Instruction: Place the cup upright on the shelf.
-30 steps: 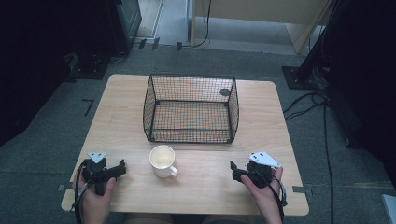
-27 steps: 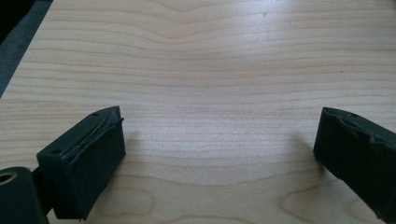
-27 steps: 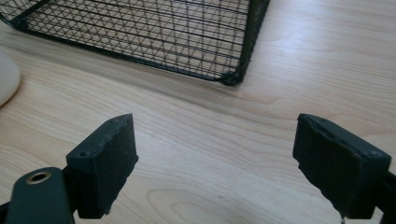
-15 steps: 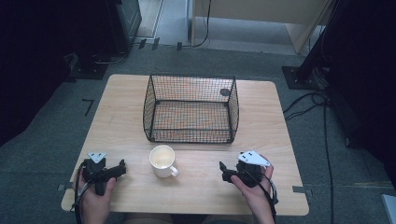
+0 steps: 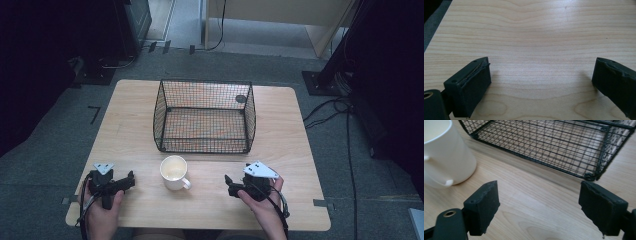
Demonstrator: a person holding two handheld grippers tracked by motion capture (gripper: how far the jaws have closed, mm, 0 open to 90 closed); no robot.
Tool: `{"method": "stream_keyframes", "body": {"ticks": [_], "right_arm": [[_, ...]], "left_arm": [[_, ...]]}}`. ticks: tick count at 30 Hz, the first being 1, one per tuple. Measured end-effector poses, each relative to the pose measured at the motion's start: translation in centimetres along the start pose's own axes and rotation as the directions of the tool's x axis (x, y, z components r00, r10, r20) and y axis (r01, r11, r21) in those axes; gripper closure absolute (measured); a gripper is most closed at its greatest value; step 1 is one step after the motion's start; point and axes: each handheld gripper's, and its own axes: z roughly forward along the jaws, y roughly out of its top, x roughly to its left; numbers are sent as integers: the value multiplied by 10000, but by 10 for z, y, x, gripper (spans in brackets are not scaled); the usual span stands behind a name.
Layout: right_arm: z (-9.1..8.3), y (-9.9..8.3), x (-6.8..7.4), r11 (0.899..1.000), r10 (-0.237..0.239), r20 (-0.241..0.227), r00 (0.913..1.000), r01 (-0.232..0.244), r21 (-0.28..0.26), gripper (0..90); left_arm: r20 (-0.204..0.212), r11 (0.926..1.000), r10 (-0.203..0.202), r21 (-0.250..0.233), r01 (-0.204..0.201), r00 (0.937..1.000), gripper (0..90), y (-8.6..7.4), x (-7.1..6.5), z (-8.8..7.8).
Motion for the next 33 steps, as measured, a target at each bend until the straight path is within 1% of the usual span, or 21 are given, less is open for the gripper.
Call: {"method": "stream_keyframes", "body": {"ticks": [3,4,5,9,10,13,15,16,18,20,22,24,28,31,33], "right_arm": [[2,1,5,10000,-56,-192,9998,56,24,180],[3,2,9,9999,-107,-325,9994,108,20,184],[3,2,9,9999,-107,-325,9994,108,20,184],[5,3,17,9998,-208,-525,9984,209,23,191],[6,4,21,9995,-316,-629,9975,316,-7,201],[7,6,24,9992,-398,-737,9965,399,-5,207],[8,7,29,9989,-472,-954,9943,471,-34,224],[10,8,33,9987,-505,-1133,9923,499,-85,241],[10,9,35,9987,-513,-1197,9915,506,-92,255],[12,10,40,9986,-531,-1379,9890,517,-135,298],[14,11,45,9978,-658,-1339,9888,645,-139,312],[15,11,49,9977,-673,-1557,9855,651,-189,319],[17,13,55,9982,-585,-1862,9808,546,-259,333],[18,14,58,9987,-466,-2027,9781,417,-284,367],[19,14,60,9987,-452,-2264,9730,389,-320,391]], "left_arm": [[2,10000,1,0,-1,10000,22,0,0,0],[1,10000,0,-1,0,10000,22,0,0,0],[1,10000,2,5,-2,10000,22,0,0,0],[1,10000,1,0,-1,10000,22,0,0,0],[1,10000,2,9,-2,10000,22,0,0,0],[-1,10000,1,6,-1,10000,22,0,0,0],[2,10000,2,7,-2,10000,22,0,0,0],[7,10000,19,16,-19,10000,22,0,0,0],[17,10000,23,17,-23,10000,22,0,0,0],[19,10000,23,17,-23,10000,23,0,-1,0],[19,10000,25,17,-25,10000,23,0,-1,0],[19,10000,27,18,-27,10000,22,0,0,0],[18,10000,23,16,-23,10000,23,0,-1,0],[19,10000,24,18,-24,10000,23,0,-1,0],[23,10000,27,16,-27,10000,23,0,-1,0]]}}
